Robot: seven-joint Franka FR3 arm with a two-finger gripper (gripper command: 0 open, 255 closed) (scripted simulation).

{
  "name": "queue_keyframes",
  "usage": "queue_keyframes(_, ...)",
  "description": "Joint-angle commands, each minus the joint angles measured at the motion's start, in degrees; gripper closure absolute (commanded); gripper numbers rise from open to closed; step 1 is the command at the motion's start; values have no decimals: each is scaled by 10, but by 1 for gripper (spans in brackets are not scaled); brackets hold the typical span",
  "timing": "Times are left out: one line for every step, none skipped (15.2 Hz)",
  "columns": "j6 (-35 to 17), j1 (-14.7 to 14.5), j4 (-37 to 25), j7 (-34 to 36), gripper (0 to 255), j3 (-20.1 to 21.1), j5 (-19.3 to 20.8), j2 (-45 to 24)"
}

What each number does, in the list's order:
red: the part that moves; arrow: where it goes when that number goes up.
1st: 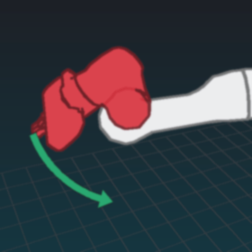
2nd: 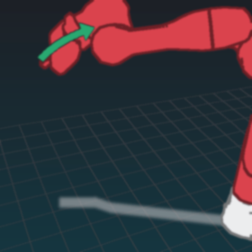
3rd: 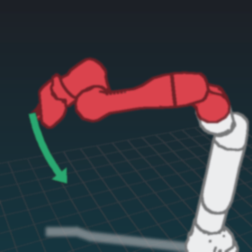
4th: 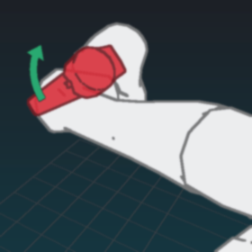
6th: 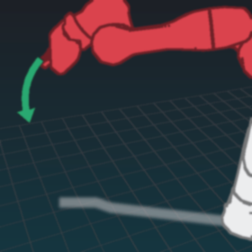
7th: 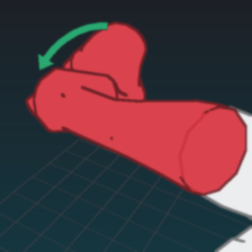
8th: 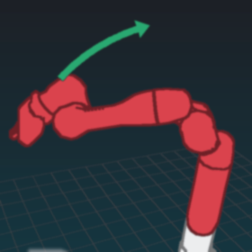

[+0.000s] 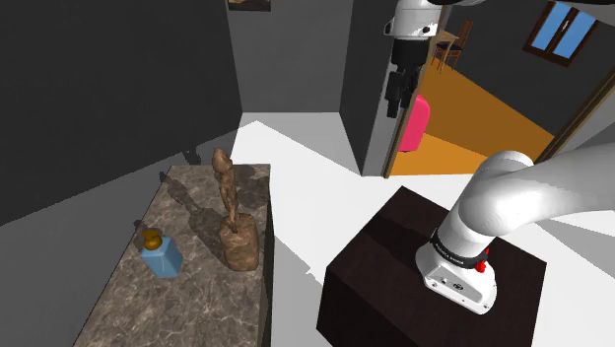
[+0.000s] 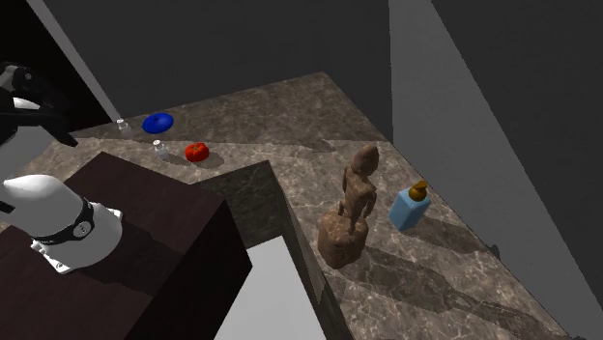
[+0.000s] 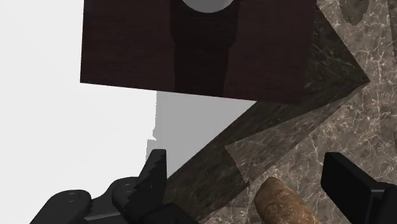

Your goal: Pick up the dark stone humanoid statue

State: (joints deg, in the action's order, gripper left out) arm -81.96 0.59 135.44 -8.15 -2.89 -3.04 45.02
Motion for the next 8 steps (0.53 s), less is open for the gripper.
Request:
queue_keyframes(0,0,0,0,0,0,0,0)
queue_keyframes(-14,-1,10,21,0,14,-10,1)
queue_keyframes(-29,-3,18,41,0,29,-20,2)
queue_keyframes(-44,-4,26,62,0,43,-30,1)
queue_keyframes(-60,-5,33,82,0,58,-40,-1)
queue_keyframes(-75,-7,39,102,0,73,-50,-5)
queue_keyframes(-92,-8,44,122,0,88,-58,-9)
queue_keyframes(-108,-10,48,142,0,103,-67,-15)
